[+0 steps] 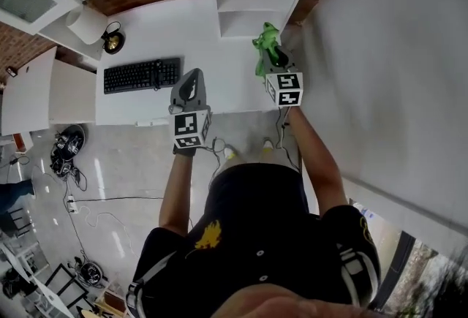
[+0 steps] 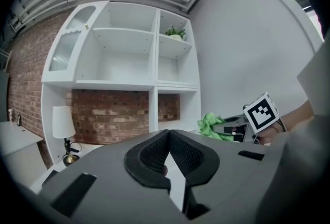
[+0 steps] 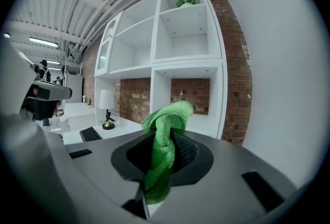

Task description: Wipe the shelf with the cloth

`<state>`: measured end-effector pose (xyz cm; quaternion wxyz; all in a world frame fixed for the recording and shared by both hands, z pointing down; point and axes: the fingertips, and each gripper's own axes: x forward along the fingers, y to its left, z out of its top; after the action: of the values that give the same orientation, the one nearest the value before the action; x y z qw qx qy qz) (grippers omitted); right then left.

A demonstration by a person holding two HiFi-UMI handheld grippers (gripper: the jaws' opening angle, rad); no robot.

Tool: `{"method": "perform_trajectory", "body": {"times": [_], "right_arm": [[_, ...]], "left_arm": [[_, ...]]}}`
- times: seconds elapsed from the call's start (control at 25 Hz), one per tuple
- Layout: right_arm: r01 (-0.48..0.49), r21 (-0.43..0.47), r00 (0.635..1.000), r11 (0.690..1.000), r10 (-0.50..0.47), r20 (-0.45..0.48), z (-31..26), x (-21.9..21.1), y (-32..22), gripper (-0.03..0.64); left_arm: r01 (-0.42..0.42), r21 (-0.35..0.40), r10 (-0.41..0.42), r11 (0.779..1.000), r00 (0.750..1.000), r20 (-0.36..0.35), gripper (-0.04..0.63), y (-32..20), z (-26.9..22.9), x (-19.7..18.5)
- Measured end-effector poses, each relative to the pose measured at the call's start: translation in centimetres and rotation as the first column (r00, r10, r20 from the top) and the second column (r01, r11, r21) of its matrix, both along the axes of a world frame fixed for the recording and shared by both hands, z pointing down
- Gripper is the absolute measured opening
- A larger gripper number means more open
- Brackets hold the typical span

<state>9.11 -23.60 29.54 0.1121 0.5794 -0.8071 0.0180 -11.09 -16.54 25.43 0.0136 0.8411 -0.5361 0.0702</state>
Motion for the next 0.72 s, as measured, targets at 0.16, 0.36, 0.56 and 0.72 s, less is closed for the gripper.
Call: {"method": "perform_trajectory", "body": {"times": [0.16, 0.36, 0.56, 0.72], "right_arm": [[0.002, 0.054, 0.999, 0.999, -0.004, 0.037, -2.7, 0.3, 1.7, 0.041], [0.001, 0.108, 0.999, 0.994, -0.005, 0.038, -5.2, -0.2, 3.7, 0.041], [0.036, 0.143, 0.999, 0.989, -0.039, 0.023, -7.2, -0.4, 5.1, 0.041], [0.071, 0.177, 0.997, 0.982, -0.071, -0.004, -8.2, -0.1, 5.3, 0.041]], "left_arm": [[-0.062, 0.032, 0.062, 0.998, 0.998, 0.007, 0.018, -0.5, -1.2, 1.4], [-0.113, 0.072, 0.114, 0.991, 0.993, -0.011, 0.018, -1.0, -3.4, 1.8], [-0.092, 0.111, 0.094, 0.99, 0.995, -0.012, 0.017, -1.5, -4.8, 1.6], [-0.068, 0.12, 0.07, 0.99, 0.998, -0.009, 0.018, -2.2, -5.4, 1.4]]}}
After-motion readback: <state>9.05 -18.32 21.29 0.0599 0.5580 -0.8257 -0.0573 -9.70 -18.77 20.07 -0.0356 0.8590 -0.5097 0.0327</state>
